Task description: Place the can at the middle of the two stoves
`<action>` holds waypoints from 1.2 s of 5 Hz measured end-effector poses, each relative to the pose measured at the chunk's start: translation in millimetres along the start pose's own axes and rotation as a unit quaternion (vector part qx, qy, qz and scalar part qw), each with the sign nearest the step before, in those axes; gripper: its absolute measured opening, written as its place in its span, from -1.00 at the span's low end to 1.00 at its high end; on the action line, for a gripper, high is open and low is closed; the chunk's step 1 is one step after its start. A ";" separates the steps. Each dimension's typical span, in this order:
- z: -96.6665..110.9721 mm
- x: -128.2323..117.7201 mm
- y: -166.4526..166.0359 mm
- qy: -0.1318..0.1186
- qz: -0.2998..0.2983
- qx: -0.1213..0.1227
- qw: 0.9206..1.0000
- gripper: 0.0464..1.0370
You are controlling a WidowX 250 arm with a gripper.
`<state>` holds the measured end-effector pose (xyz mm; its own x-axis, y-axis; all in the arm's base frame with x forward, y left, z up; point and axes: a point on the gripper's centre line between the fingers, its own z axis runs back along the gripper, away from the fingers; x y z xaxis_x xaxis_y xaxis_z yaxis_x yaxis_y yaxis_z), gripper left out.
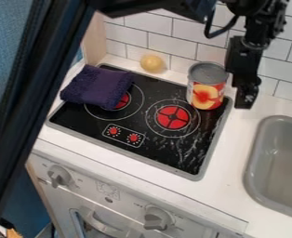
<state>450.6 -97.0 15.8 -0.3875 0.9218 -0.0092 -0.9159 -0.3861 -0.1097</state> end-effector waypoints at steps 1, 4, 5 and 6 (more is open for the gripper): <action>2.4 16.2 -13.8 -0.003 0.039 -0.005 0.999 0.92; -10.1 71.5 -26.2 -0.037 0.128 0.003 0.991 0.92; -9.7 92.1 -19.7 -0.049 0.151 0.006 0.987 0.92; -1.3 110.5 -10.0 -0.049 0.168 0.002 0.985 0.92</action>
<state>417.0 8.8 14.6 -0.6763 0.7348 0.0517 -0.7350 -0.6684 -0.1138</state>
